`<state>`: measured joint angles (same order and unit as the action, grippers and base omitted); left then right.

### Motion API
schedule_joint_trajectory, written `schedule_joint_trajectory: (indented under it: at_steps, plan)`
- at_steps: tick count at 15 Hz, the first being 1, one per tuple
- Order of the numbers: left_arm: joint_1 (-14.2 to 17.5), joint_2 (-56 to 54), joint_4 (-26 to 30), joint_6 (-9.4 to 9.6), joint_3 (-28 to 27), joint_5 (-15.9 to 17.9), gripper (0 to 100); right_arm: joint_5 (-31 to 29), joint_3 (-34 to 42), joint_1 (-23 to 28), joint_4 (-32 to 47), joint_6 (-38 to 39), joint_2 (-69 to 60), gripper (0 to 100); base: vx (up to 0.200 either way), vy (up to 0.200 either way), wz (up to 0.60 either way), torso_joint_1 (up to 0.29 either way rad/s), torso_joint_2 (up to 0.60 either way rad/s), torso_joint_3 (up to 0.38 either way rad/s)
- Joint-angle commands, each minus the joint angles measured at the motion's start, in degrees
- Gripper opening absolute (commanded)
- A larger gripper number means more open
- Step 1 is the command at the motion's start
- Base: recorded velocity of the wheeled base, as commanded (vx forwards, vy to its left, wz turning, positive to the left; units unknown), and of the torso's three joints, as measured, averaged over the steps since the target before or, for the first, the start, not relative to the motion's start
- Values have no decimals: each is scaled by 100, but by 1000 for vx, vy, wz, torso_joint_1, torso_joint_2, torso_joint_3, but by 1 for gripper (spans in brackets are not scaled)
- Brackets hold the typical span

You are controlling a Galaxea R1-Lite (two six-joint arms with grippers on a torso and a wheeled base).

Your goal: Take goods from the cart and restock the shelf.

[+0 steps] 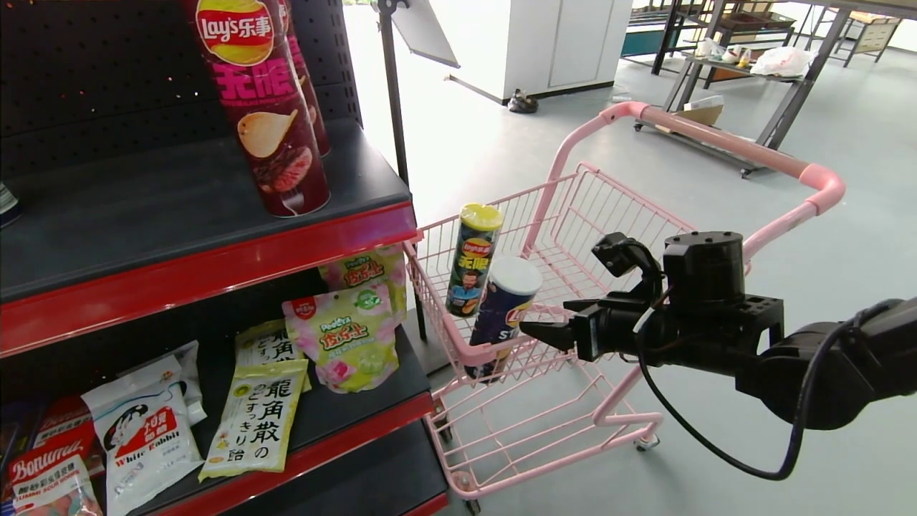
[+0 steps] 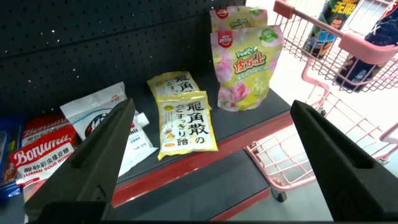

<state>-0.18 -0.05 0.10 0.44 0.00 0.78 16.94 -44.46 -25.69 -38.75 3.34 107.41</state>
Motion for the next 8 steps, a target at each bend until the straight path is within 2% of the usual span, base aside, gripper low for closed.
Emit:
schedule_joint_trajectory:
  at_steps: [1, 8]
  plan:
    - [1, 5, -1, 0, 0, 1, 100, 2, -72, -86, -1, 0, 105, 100, 0, 0, 0, 0, 0, 0]
    - [1, 5, -1, 0, 0, 1, 100, -33, -959, -209, -45, -9, 764, 100, 0, 0, 0, 0, 0, 0]
